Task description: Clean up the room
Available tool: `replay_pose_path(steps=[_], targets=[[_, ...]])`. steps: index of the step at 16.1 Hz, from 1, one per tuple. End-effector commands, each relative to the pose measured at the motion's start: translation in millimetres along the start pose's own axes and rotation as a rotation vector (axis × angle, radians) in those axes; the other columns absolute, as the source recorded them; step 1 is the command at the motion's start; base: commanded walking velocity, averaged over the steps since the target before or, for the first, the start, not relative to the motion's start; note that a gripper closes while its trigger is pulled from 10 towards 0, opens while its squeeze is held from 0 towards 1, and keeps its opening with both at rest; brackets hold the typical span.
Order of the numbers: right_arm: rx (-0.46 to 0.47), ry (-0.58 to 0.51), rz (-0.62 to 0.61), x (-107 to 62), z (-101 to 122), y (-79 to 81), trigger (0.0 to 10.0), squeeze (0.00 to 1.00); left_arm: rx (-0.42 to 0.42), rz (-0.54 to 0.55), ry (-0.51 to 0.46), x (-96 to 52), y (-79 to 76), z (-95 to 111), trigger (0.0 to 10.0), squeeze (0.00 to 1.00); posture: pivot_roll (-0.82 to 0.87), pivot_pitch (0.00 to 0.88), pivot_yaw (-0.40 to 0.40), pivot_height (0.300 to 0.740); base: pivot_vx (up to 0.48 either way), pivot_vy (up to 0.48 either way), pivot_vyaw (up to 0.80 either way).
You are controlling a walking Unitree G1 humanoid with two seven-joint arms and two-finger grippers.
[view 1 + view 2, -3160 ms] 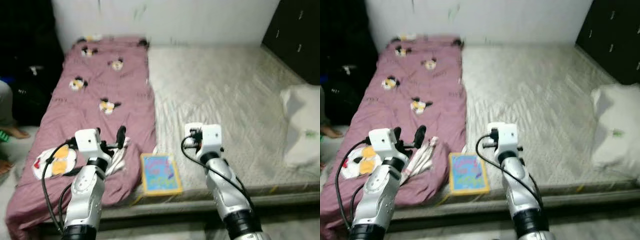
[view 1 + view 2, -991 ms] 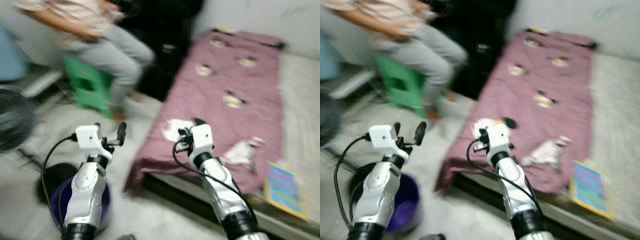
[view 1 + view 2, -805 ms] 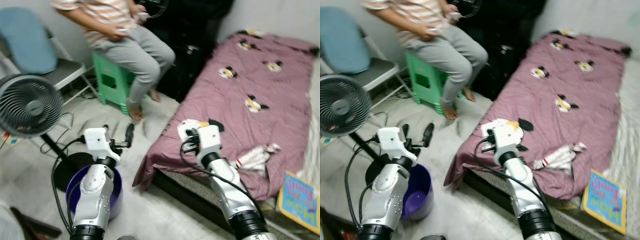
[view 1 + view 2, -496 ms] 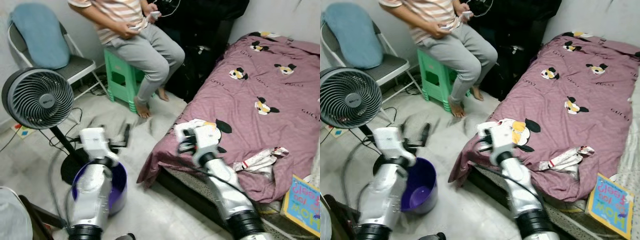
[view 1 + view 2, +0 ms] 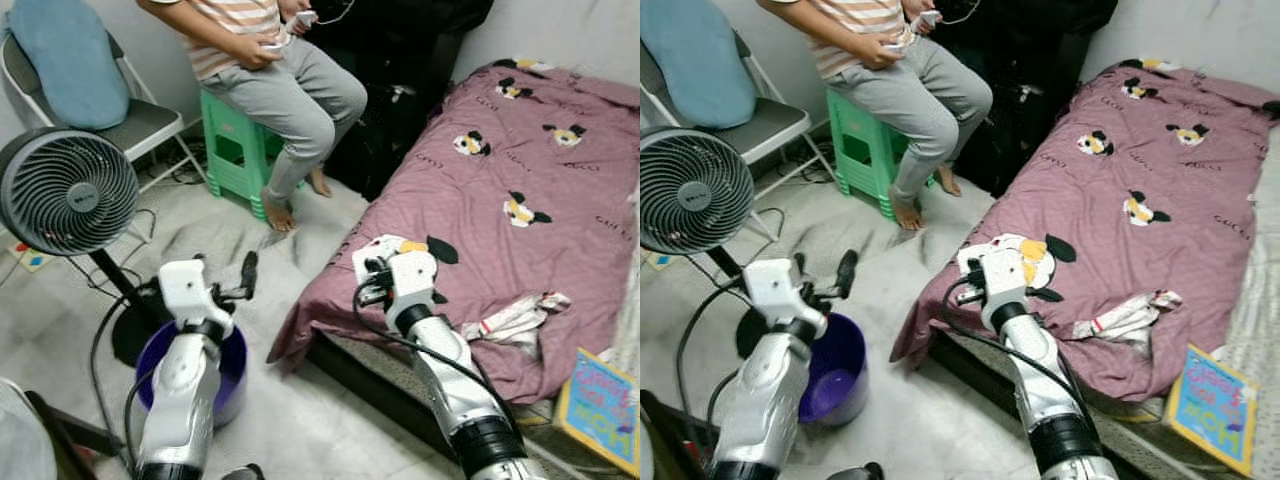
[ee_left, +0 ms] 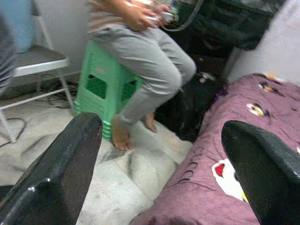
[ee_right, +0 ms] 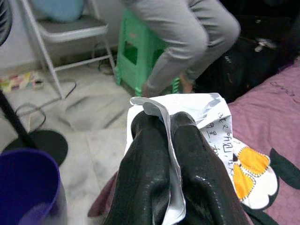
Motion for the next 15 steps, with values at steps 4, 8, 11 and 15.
replay_pose_path(steps=[4,8,11,15], targets=[[-0.012,0.026,0.094,10.6,0,16.9,10.0,0.0,-0.007,0.12,0.013,-15.7,18.6,-5,10.0,0.0,0.1,0.058,-0.119,0.74,0.0,0.0,0.0],[-0.017,0.015,0.121,10.0,-1,22.1,10.0,0.0,-0.02,0.105,0.032,-13.2,16.5,-6,10.0,0.0,0.06,0.067,-0.087,0.74,0.0,0.0,0.1],[-0.024,0.005,0.103,6.7,0,17.2,10.0,0.0,-0.022,0.06,0.03,-5.7,9.3,-5,10.0,0.0,0.03,0.072,-0.076,0.74,0.0,0.0,0.8],[-0.017,-0.004,0.078,5.5,0,13.1,10.0,0.0,-0.03,0.03,0.025,2.2,3.6,-1,10.0,0.0,0.01,0.077,-0.053,0.74,0.0,0.0,0.8]])
Point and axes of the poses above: a point about 5 cm out from each wrist's last joint towards the gripper, its own x axis pointing out of the wrist towards the gripper, its own z axis along the axis of the wrist's last joint, y = z × x, the point moved 1 cm from there along x, pointing out of the wrist towards the gripper, and after that the axes turned 14 degrees about x, right-handed, at the moved point
